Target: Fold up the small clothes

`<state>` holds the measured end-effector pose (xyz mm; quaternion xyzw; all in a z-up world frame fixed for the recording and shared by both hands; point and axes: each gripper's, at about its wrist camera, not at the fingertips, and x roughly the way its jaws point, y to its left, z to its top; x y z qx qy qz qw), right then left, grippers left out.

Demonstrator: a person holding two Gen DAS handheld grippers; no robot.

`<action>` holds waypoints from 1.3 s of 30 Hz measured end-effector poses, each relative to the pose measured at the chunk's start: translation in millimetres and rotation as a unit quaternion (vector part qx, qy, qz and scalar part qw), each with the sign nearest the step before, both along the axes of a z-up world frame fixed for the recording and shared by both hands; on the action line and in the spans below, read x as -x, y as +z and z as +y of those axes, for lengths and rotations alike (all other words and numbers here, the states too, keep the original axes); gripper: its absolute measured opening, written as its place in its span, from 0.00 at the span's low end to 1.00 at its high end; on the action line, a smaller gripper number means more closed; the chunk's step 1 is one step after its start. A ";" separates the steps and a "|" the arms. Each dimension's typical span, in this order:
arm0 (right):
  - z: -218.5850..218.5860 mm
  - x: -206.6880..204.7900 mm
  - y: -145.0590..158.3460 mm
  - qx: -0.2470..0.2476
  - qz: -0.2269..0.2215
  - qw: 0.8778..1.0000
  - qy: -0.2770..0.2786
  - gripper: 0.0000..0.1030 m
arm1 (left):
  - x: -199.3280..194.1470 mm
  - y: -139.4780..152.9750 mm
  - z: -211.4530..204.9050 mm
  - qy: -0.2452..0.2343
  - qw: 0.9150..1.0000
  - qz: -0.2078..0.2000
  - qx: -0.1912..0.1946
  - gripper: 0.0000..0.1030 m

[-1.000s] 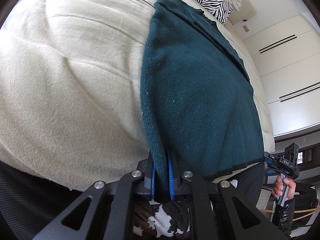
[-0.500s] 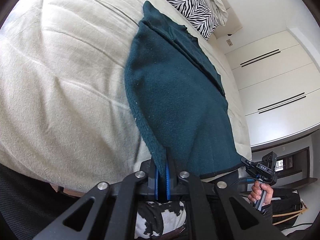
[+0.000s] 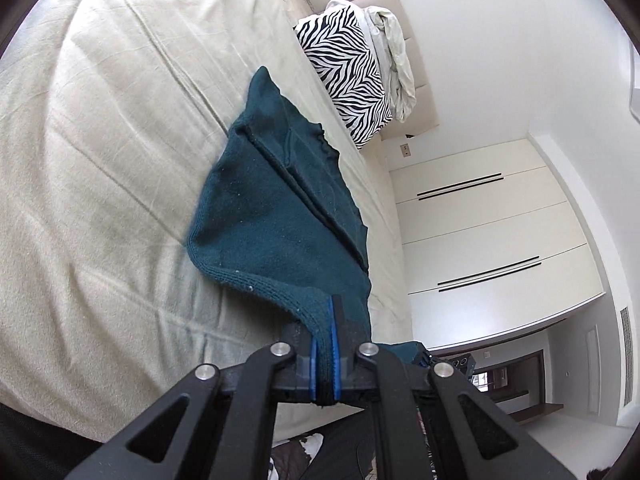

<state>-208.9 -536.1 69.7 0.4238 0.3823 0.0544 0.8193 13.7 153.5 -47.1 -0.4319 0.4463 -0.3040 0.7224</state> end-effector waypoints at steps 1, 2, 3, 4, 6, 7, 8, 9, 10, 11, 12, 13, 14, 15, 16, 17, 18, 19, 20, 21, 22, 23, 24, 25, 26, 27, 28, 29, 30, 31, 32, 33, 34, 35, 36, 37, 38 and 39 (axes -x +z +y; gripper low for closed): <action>-1.7 -7.3 1.6 0.000 -0.003 1.000 -0.003 0.06 | -4.9 2.5 0.0 0.003 1.000 -0.002 0.007 0.06; -3.5 -14.0 2.6 0.000 -0.005 1.000 -0.007 0.06 | -10.0 4.9 1.5 0.007 1.000 -0.005 0.013 0.06; -4.7 -19.6 3.4 0.003 -0.007 1.000 -0.012 0.06 | -15.4 6.9 2.5 0.012 1.000 -0.008 0.017 0.06; -6.1 -26.3 5.4 0.010 -0.010 1.000 -0.016 0.06 | -20.8 8.0 2.6 0.016 1.000 -0.009 0.021 0.06; -8.1 -38.7 9.4 0.019 -0.018 0.999 -0.020 0.06 | -30.4 6.0 3.0 0.022 0.999 -0.006 0.033 0.06; -9.1 -45.3 11.0 0.024 -0.019 0.999 -0.021 0.06 | -35.7 4.7 2.1 0.025 0.999 -0.004 0.041 0.06; -10.4 -53.3 12.6 0.030 -0.020 0.999 -0.023 0.06 | -41.7 3.6 1.3 0.027 0.998 -0.002 0.048 0.06; -10.9 -60.5 13.7 0.037 -0.020 0.999 -0.024 0.06 | -47.2 3.1 0.2 0.028 0.998 -0.001 0.051 0.06; -11.5 -67.9 14.8 0.045 -0.020 0.998 -0.025 0.06 | -52.6 2.9 -1.2 0.030 0.998 -0.002 0.053 0.06; -12.1 -75.3 16.3 0.053 -0.020 0.998 -0.025 0.06 | -58.0 3.3 -2.4 0.031 0.998 -0.002 0.055 0.06; -12.5 -82.7 16.5 0.058 -0.020 0.998 -0.026 0.06 | -63.0 3.9 -3.7 0.032 0.998 -0.004 0.058 0.06; -13.3 -91.6 16.7 0.062 -0.020 0.998 -0.027 0.06 | -69.1 5.0 -4.3 0.033 0.998 -0.007 0.060 0.06; -14.1 -100.0 17.0 0.067 -0.019 0.997 -0.027 0.06 | -75.9 5.8 -4.5 0.034 0.997 -0.009 0.062 0.06; -15.0 -108.1 17.8 0.074 -0.019 0.997 -0.028 0.06 | -82.3 6.7 -4.7 0.035 0.997 -0.010 0.065 0.06; -16.0 -116.5 18.1 0.081 -0.018 0.996 -0.029 0.06 | -88.7 6.9 -5.1 0.036 0.997 -0.010 0.067 0.06; -16.3 -125.3 17.1 0.088 -0.017 0.996 -0.031 0.06 | -95.6 6.8 -5.5 0.038 0.997 -0.009 0.069 0.06; -17.3 -134.2 16.7 0.094 -0.016 0.995 -0.032 0.06 | -102.1 6.4 -6.3 0.039 0.997 -0.009 0.070 0.06; -18.2 -144.0 15.8 0.101 -0.014 0.994 -0.034 0.06 | -109.1 5.4 -7.8 0.039 0.997 -0.008 0.071 0.06; -19.3 -152.9 15.4 0.107 -0.015 0.994 -0.035 0.06 | -116.6 4.0 -9.4 0.040 0.997 -0.007 0.072 0.06; -21.1 -162.3 14.2 0.109 -0.014 0.993 -0.036 0.06 | -123.5 2.7 -11.2 0.040 0.996 -0.005 0.073 0.06; -23.2 -172.3 12.1 0.111 -0.013 0.993 -0.038 0.06 | -130.5 0.5 -12.8 0.041 0.996 -0.003 0.075 0.06; -24.8 -181.2 10.3 0.113 -0.012 0.993 -0.041 0.06 | -136.2 -2.1 -14.2 0.042 0.996 0.000 0.075 0.06; -26.3 -190.2 7.6 0.116 -0.011 0.992 -0.044 0.06 | -141.7 -3.9 -16.6 0.044 0.996 0.002 0.073 0.06; -27.5 -199.9 3.5 0.118 -0.007 0.992 -0.045 0.06 | -148.3 -5.4 -19.0 0.044 0.996 0.003 0.073 0.06; -28.1 -208.7 -0.1 0.120 -0.004 0.992 -0.048 0.06 | -154.7 -7.0 -21.2 0.044 0.996 0.004 0.073 0.06; -29.1 -217.6 -3.8 0.123 -0.001 0.991 -0.049 0.06 | -160.7 -7.8 -23.1 0.044 0.996 0.005 0.073 0.06; -29.8 -225.8 -6.7 0.128 0.001 0.990 -0.051 0.06 | -167.0 -7.8 -24.5 0.044 0.997 0.004 0.071 0.06; -30.1 -233.1 -9.7 0.132 0.002 0.990 -0.052 0.06 | -173.1 -7.7 -26.0 0.044 0.997 0.003 0.070 0.06; -30.9 -241.4 -12.6 0.134 0.004 0.990 -0.053 0.06 | -179.6 -6.8 -27.2 0.044 0.997 0.001 0.069 0.06; -32.3 -249.4 -15.2 0.134 0.005 0.989 -0.054 0.06 | -185.6 -6.3 -28.5 0.044 0.997 0.000 0.067 0.06; -33.6 -257.6 -18.1 0.134 0.005 0.989 -0.056 0.06 | -192.1 -5.9 -29.9 0.045 0.997 -0.001 0.064 0.06; -34.6 -265.4 -20.9 0.135 0.006 0.989 -0.057 0.06 | -198.5 -6.0 -31.3 0.046 0.997 -0.002 0.062 0.06; -35.6 -272.6 -24.5 0.136 0.007 0.989 -0.058 0.06 | -203.9 -6.5 -32.4 0.046 0.997 -0.002 0.060 0.06; -36.8 -280.4 -27.4 0.137 0.009 0.989 -0.060 0.06 | -210.5 -7.1 -33.9 0.047 0.997 -0.002 0.057 0.06; -38.3 -288.4 -30.5 0.137 0.011 0.989 -0.062 0.06 | -217.4 -8.2 -35.3 0.048 0.997 -0.001 0.055 0.06; -39.8 -296.4 -33.5 0.137 0.013 0.988 -0.064 0.06 | -224.1 -9.7 -36.5 0.048 0.997 0.000 0.054 0.06; -40.5 -302.9 -36.5 0.138 0.015 0.988 -0.065 0.06 | -231.3 -11.8 -38.0 0.050 0.997 0.002 0.053 0.06; -41.9 -310.6 -39.7 0.139 0.016 0.988 -0.067 0.06 | -238.3 -14.0 -39.3 0.051 0.997 0.004 0.053 0.06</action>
